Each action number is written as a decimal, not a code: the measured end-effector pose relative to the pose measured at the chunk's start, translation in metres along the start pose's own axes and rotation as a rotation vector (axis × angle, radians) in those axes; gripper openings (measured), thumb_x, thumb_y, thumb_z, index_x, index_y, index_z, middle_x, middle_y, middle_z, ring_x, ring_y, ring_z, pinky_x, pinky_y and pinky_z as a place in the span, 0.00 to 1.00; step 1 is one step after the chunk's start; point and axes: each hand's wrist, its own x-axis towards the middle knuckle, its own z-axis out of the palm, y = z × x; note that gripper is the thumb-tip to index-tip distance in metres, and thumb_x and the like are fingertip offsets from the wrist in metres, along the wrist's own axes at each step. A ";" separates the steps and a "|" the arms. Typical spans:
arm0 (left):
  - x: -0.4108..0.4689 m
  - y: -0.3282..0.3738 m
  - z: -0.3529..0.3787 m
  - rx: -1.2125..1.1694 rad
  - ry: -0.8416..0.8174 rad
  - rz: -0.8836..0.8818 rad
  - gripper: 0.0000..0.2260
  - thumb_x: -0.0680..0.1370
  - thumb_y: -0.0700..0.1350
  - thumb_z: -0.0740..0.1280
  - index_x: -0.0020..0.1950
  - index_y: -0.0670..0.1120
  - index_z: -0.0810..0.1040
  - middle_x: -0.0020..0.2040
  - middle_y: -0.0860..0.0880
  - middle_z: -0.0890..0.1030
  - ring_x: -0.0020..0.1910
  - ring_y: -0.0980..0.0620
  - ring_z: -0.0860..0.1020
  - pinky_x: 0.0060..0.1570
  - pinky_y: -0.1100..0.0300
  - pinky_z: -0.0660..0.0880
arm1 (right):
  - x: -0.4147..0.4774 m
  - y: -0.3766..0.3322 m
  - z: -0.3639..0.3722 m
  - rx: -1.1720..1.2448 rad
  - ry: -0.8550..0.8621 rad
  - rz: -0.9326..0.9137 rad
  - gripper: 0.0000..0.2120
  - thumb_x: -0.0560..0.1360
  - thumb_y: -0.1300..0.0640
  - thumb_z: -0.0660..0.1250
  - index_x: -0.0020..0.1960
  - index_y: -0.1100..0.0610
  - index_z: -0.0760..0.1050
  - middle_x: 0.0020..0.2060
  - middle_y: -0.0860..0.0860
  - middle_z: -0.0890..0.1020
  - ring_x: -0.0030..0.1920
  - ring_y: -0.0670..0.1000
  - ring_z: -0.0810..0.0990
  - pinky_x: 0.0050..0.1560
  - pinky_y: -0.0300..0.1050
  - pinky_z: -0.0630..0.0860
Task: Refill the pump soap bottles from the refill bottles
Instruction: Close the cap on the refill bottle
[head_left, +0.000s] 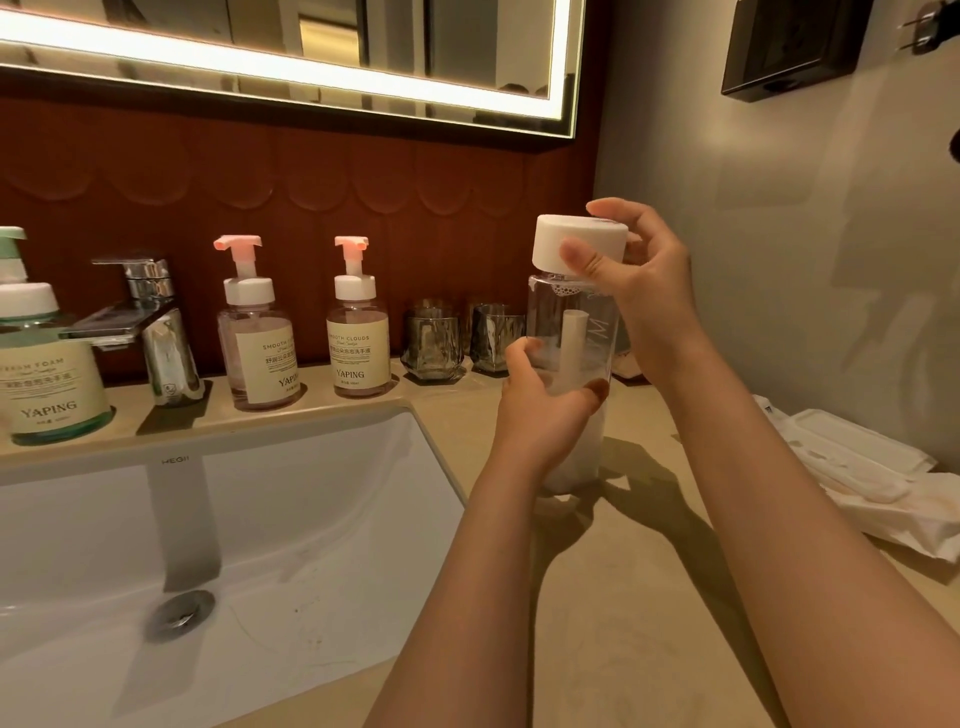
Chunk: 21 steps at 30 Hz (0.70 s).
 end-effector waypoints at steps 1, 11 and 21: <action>0.000 0.000 0.000 0.002 -0.003 0.001 0.30 0.75 0.44 0.69 0.71 0.51 0.55 0.68 0.48 0.65 0.60 0.52 0.65 0.62 0.52 0.65 | 0.000 0.000 -0.002 0.046 -0.011 0.027 0.20 0.72 0.60 0.69 0.60 0.53 0.68 0.50 0.46 0.73 0.49 0.48 0.76 0.45 0.35 0.79; -0.001 0.000 -0.001 0.006 -0.040 -0.001 0.29 0.75 0.45 0.68 0.70 0.51 0.55 0.65 0.50 0.65 0.57 0.54 0.64 0.56 0.56 0.63 | 0.004 -0.010 -0.006 0.255 -0.057 0.123 0.21 0.76 0.54 0.63 0.67 0.59 0.68 0.53 0.53 0.76 0.50 0.50 0.78 0.49 0.43 0.78; 0.000 0.001 0.000 -0.001 -0.045 -0.022 0.30 0.75 0.44 0.68 0.71 0.51 0.55 0.62 0.50 0.66 0.56 0.54 0.64 0.56 0.56 0.64 | 0.003 -0.011 -0.003 0.036 0.023 0.056 0.20 0.71 0.58 0.70 0.62 0.56 0.71 0.48 0.48 0.75 0.50 0.47 0.77 0.43 0.38 0.79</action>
